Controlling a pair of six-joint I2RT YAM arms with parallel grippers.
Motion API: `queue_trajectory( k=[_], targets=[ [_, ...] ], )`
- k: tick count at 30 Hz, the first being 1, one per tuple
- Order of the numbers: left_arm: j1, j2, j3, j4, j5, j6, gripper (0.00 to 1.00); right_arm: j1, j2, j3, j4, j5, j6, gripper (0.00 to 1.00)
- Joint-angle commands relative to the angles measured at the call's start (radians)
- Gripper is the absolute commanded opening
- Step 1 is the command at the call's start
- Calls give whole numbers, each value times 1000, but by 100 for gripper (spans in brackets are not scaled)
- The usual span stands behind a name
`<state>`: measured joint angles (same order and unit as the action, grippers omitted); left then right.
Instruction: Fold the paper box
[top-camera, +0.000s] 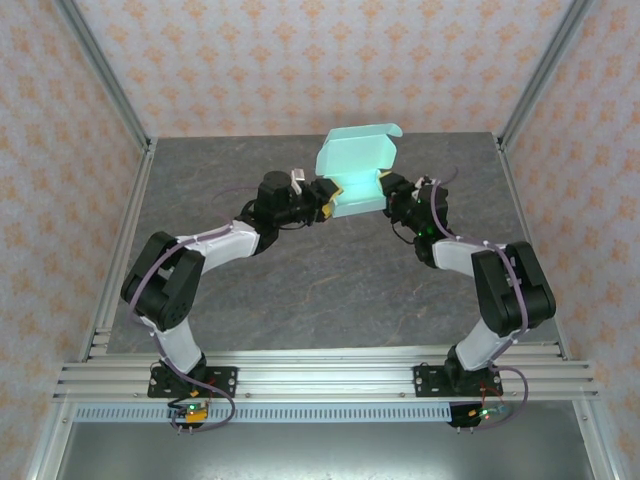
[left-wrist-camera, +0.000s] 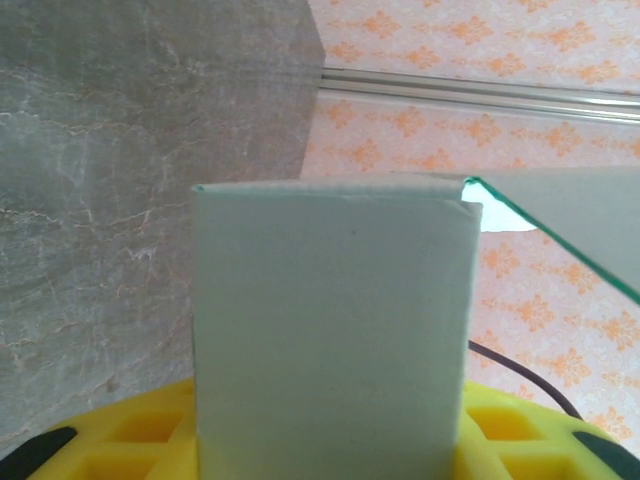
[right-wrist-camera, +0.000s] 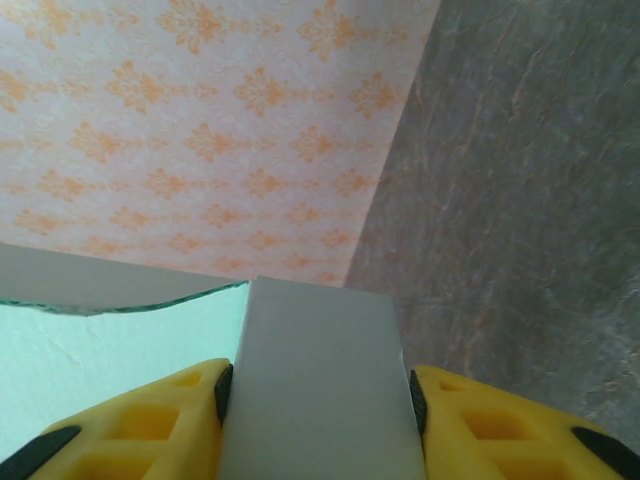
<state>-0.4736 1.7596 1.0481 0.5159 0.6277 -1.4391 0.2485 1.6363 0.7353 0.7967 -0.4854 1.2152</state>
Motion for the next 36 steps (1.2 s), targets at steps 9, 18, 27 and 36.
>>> queue_trajectory(
  k=[9,18,27,36],
  targets=[
    [30,41,0,48,1,105,30,-14,-62,-36,-82,-30,-59,70],
    [56,128,-35,-22,23,298,31,-32,-197,-19,-382,-66,-414,90],
    [101,143,-32,-272,102,745,36,-34,-276,7,-602,-23,-847,83],
    [148,224,-14,-304,200,793,66,-34,-293,162,-744,-21,-922,87]
  ],
)
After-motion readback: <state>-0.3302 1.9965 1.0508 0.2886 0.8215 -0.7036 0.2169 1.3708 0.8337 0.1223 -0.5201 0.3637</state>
